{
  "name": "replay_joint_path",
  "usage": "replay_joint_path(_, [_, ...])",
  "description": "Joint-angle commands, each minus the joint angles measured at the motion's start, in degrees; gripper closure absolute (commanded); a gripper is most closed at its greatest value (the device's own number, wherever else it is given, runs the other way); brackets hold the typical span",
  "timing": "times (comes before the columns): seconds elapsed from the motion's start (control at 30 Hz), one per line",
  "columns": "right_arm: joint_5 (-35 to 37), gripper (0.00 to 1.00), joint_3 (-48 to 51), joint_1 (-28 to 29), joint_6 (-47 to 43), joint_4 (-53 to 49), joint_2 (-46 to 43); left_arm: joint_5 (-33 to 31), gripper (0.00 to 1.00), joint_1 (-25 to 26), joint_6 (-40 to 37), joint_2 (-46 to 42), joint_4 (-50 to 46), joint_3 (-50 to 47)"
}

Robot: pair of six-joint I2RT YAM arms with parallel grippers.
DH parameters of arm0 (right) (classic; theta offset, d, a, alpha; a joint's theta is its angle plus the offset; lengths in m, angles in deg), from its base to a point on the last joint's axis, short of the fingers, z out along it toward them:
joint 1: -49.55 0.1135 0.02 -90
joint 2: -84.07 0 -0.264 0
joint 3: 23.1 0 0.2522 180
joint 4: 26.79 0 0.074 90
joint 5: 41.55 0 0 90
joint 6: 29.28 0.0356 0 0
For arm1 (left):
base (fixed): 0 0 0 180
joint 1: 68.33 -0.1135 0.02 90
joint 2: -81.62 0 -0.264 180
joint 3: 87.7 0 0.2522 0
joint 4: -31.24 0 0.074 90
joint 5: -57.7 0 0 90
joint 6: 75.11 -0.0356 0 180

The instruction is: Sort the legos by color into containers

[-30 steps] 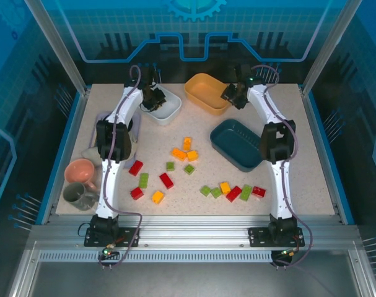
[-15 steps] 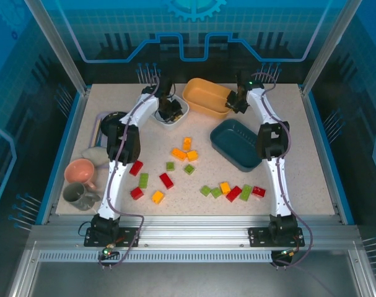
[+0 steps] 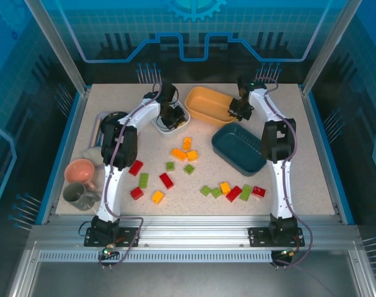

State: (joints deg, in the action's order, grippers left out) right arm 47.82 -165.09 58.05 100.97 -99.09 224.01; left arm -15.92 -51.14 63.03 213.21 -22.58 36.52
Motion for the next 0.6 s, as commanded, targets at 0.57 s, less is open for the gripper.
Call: replay_joint_path(0.57, [3.12, 0.88, -10.91, 9.7, 17.58, -8.11, 2.08, -8.25, 0.93, 0.55, -9.52, -14.5, -5.83, -18.53])
